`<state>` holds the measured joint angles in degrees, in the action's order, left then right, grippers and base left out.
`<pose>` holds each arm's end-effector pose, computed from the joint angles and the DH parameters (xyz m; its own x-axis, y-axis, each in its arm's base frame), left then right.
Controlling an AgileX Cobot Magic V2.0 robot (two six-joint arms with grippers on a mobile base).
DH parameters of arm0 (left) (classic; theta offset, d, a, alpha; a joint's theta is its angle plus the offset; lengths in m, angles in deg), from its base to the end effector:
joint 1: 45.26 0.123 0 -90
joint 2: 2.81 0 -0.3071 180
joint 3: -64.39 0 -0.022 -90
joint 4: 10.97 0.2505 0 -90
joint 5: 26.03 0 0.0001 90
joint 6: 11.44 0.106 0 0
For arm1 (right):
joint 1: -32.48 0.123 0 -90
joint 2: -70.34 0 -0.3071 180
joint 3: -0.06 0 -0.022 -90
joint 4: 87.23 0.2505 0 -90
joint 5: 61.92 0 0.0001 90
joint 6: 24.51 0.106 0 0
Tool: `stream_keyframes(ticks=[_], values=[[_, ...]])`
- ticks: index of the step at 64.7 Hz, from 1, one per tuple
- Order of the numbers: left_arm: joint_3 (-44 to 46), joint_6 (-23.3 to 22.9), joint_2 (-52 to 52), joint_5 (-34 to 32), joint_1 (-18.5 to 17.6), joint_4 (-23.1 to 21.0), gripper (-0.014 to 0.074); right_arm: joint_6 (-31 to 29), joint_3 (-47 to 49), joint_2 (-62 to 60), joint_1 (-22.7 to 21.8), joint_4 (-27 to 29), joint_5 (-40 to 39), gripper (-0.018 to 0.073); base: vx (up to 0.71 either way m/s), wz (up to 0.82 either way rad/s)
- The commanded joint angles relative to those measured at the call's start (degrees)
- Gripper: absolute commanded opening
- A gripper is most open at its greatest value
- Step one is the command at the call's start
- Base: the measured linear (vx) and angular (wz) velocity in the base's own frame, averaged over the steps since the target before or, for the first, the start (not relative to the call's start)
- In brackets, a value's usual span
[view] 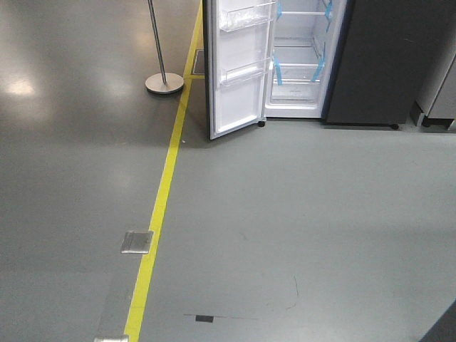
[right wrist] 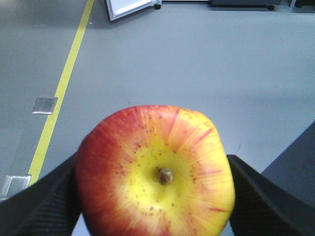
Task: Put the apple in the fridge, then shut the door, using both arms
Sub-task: 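Drive toward the open refrigerator holding the apple in the right gripper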
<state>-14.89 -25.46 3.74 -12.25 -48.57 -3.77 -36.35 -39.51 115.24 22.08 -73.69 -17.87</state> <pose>0.0477 0.0004 0.1806 -0.1671 -0.1128 -0.9795 0.0079 0.9932 -0.1157 0.1136 -0.0033 0.3218 -0.6031 0.0753 -0.7941 0.0302 0.9970 0.0716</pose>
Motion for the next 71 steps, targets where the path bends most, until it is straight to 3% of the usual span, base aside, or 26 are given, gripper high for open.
stream_keyframes(ticks=[1, 71], values=[[-1.2, 0.0, -0.8, -4.0, 0.1, -0.3, -0.0006, -0.1, 1.7, 0.1, -0.2, 0.5, -4.0, 0.0246, 0.23, 0.03], [-1.2, 0.0, -0.8, -4.0, 0.1, -0.3, -0.0006, -0.1, 1.7, 0.1, -0.2, 0.5, -4.0, 0.0246, 0.19, -0.03]])
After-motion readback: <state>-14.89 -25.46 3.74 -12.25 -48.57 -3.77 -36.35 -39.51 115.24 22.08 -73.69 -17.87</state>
